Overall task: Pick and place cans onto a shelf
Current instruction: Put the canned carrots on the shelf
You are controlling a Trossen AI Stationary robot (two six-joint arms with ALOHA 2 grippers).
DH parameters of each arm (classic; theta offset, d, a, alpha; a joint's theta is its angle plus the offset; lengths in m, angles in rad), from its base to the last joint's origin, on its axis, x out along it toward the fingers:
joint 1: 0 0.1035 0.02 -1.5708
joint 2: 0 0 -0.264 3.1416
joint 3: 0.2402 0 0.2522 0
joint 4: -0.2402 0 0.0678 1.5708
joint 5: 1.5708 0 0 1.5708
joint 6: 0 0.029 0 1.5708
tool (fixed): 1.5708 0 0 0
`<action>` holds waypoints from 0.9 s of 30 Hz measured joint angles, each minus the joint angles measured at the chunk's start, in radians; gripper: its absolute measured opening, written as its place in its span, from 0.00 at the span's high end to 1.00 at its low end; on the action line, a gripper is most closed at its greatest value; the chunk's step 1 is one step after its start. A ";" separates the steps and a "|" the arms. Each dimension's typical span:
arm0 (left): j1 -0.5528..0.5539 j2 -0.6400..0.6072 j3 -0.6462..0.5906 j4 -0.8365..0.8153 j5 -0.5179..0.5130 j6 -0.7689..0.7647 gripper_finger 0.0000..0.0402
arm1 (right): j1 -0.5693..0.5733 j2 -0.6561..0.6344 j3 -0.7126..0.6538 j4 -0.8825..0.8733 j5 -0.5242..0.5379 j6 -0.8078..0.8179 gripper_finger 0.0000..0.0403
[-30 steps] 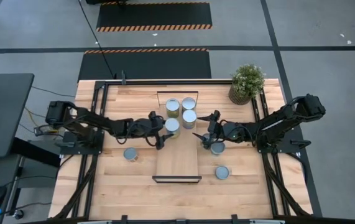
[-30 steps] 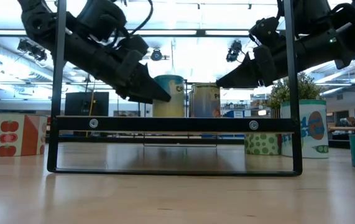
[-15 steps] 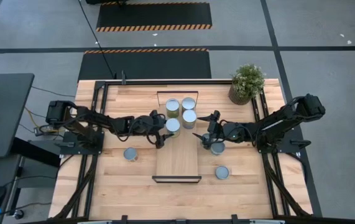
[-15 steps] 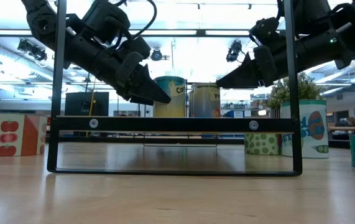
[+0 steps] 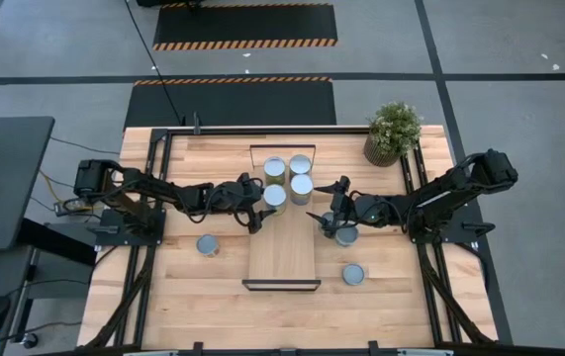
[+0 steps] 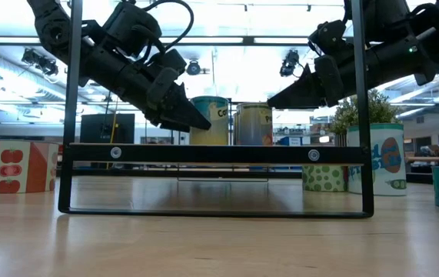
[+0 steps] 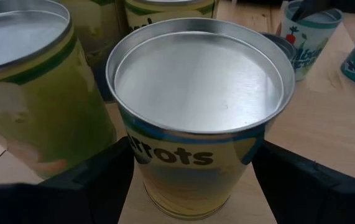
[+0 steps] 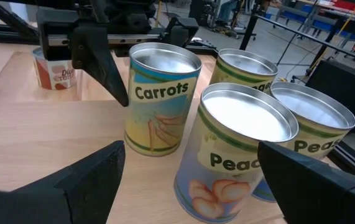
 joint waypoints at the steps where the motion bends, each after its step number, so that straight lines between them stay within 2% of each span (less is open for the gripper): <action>1: 0.000 0.000 0.000 0.000 0.000 0.001 0.21 | 0.000 0.000 0.000 0.000 0.000 0.000 0.07; 27: -0.003 0.000 0.000 0.014 0.015 0.014 0.21 | 0.000 0.000 0.000 0.000 0.000 0.000 0.07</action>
